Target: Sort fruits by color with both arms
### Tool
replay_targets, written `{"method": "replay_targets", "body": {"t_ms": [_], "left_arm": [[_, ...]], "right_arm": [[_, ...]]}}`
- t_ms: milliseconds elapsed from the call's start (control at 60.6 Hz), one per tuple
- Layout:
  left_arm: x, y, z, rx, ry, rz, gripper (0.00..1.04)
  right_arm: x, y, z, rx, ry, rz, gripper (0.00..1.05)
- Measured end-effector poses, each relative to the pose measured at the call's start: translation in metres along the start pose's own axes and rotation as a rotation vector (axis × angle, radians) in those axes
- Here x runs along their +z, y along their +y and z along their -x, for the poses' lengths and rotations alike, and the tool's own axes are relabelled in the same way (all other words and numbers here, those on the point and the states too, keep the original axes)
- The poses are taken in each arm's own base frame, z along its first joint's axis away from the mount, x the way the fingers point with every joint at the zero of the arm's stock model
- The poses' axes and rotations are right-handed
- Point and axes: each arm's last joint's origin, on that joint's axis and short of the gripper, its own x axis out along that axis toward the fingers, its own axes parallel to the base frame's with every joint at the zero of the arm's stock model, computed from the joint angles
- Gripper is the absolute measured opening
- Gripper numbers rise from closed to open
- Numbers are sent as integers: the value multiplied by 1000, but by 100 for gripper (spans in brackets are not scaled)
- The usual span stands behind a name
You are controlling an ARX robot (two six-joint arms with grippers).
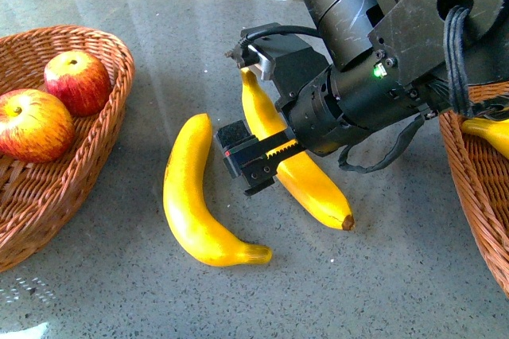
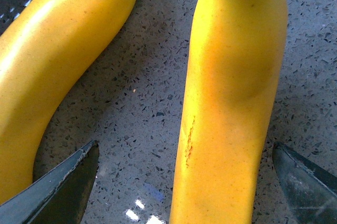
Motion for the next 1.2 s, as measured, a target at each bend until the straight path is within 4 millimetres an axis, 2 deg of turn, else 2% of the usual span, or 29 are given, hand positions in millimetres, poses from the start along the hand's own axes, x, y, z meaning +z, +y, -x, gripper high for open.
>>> {"method": "replay_targets", "body": {"t_ms": [413, 726, 776, 842, 974, 1106, 1155, 1205], "left_arm": [[0, 0, 0, 0, 0, 0, 96], [0, 0, 0, 0, 0, 0, 96], [0, 0, 0, 0, 0, 0, 96], [0, 0, 0, 0, 0, 0, 96], [0, 0, 0, 0, 0, 0, 96], [0, 0, 0, 0, 0, 0, 96], [0, 0, 0, 0, 0, 0, 96], [0, 0, 0, 0, 0, 0, 96]], "right_arm": [[-7, -2, -10, 0, 25, -37, 95], [-15, -9, -11, -20, 32, -73, 47], [-15, -10, -10, -21, 29, -76, 41], [-16, -10, -8, -22, 22, -78, 38], [-22, -10, 2, -20, -1, -101, 36], [-15, -10, 27, -25, -92, -119, 36], [-7, -11, 46, -33, -164, -132, 36], [4, -13, 78, -63, -284, -156, 36]]}}
